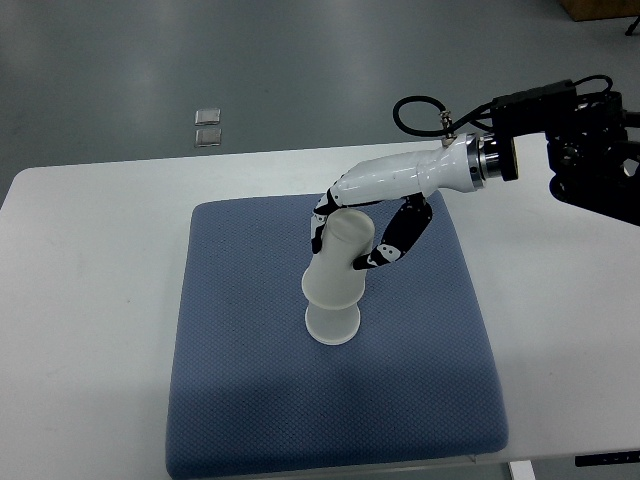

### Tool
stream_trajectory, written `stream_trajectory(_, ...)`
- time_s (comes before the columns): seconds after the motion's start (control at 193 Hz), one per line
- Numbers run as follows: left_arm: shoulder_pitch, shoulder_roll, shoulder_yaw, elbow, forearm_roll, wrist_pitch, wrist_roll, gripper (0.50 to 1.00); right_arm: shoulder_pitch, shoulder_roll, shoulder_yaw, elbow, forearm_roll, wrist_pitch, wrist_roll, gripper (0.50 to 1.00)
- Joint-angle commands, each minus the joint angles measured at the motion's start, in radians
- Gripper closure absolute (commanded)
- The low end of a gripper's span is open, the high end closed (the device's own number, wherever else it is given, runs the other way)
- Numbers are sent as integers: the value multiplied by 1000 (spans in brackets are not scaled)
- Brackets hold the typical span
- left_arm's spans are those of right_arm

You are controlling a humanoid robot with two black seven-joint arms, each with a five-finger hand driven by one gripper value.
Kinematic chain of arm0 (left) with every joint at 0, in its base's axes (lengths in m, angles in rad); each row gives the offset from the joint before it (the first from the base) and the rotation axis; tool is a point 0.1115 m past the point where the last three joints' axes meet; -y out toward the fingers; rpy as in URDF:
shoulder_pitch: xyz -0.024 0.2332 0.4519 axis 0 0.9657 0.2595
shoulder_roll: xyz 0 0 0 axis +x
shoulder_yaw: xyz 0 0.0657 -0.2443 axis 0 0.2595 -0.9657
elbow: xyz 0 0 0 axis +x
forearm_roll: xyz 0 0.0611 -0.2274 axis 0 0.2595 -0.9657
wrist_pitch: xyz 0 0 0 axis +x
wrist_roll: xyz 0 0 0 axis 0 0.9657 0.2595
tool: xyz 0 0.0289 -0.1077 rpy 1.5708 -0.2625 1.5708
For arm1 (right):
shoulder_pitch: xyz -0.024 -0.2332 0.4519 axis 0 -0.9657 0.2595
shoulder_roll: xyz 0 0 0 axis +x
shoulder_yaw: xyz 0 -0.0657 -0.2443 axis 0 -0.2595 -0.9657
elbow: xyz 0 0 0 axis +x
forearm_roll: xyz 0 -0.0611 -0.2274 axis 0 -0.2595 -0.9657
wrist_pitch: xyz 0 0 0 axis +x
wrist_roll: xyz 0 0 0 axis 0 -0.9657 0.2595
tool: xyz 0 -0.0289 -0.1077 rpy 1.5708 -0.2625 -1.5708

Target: Stack paper cups

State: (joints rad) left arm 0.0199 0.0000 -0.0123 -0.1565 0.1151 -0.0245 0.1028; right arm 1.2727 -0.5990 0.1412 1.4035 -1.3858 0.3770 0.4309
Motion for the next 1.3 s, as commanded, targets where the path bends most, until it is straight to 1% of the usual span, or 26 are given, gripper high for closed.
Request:
stream_trajectory(0.0, 0, 0, 0, 0, 0, 0, 0, 500, -9, 10, 0, -1, -2, -6, -17, 924)
stream_trajectory(0.099, 0, 0, 0, 0, 0, 0, 0, 500, -15, 19, 0, -1, -4, -6, -18, 906)
stream_trajectory(0.161, 0, 0, 0, 0, 0, 0, 0, 500, -16, 28, -2, -4, -5, -7, -21, 883)
stream_trajectory(0.187, 0, 0, 0, 0, 0, 0, 0, 500, -18, 31, -2, -6, -5, -7, -29, 855)
stream_trajectory(0.229, 0, 0, 0, 0, 0, 0, 0, 500, -21, 33, 0, -6, -5, -7, -38, 826)
stream_trajectory(0.234, 0, 0, 0, 0, 0, 0, 0, 500, -23, 33, 0, -6, -5, -7, -41, 808)
stream_trajectory(0.239, 0, 0, 0, 0, 0, 0, 0, 500, -23, 33, 0, -6, -5, -7, -41, 807)
stream_trajectory(0.244, 0, 0, 0, 0, 0, 0, 0, 500, -23, 33, 0, -6, -4, -7, -44, 789)
stream_trajectory(0.249, 0, 0, 0, 0, 0, 0, 0, 500, -23, 33, 0, -6, -4, -7, -44, 789)
stream_trajectory(0.254, 0, 0, 0, 0, 0, 0, 0, 500, -23, 33, 0, -6, -5, -7, -46, 771)
stream_trajectory(0.26, 0, 0, 0, 0, 0, 0, 0, 500, -23, 33, 0, -6, -5, -7, -46, 771)
stream_trajectory(0.265, 0, 0, 0, 0, 0, 0, 0, 500, -24, 35, 0, -6, -4, -7, -47, 750)
stream_trajectory(0.28, 0, 0, 0, 0, 0, 0, 0, 500, -24, 33, 0, -6, -4, -7, -49, 734)
stream_trajectory(0.286, 0, 0, 0, 0, 0, 0, 0, 500, -24, 35, 0, -6, -4, -9, -49, 718)
stream_trajectory(0.384, 0, 0, 0, 0, 0, 0, 0, 500, -30, 39, 0, -6, -2, -9, -50, 644)
stream_trajectory(0.467, 0, 0, 0, 0, 0, 0, 0, 500, -32, 41, 2, -9, -1, -9, -50, 638)
stream_trajectory(0.514, 0, 0, 0, 0, 0, 0, 0, 500, -32, 41, 12, -12, 5, -7, -50, 613)
stream_trajectory(0.55, 0, 0, 0, 0, 0, 0, 0, 500, -32, 41, 23, -17, 8, -7, -50, 609)
stream_trajectory(0.784, 0, 0, 0, 0, 0, 0, 0, 500, -92, 51, 152, -97, 56, -7, -44, 609)
stream_trajectory(0.862, 0, 0, 0, 0, 0, 0, 0, 500, -158, 81, 219, -159, 134, -7, -50, 609)
stream_trajectory(1.008, 0, 0, 0, 0, 0, 0, 0, 500, -273, 171, 325, -331, 260, -6, -54, 609)
stream_trajectory(1.189, 0, 0, 0, 0, 0, 0, 0, 500, -340, 272, 396, -512, 429, 5, -60, 611)
stream_trajectory(1.231, 0, 0, 0, 0, 0, 0, 0, 500, -349, 292, 399, -555, 493, 10, -81, 611)
stream_trajectory(1.267, 0, 0, 0, 0, 0, 0, 0, 500, -357, 311, 399, -595, 568, 14, -121, 611)
stream_trajectory(1.278, 0, 0, 0, 0, 0, 0, 0, 500, -357, 311, 399, -595, 568, 14, -121, 611)
stream_trajectory(1.293, 0, 0, 0, 0, 0, 0, 0, 500, -360, 318, 396, -613, 609, 20, -147, 611)
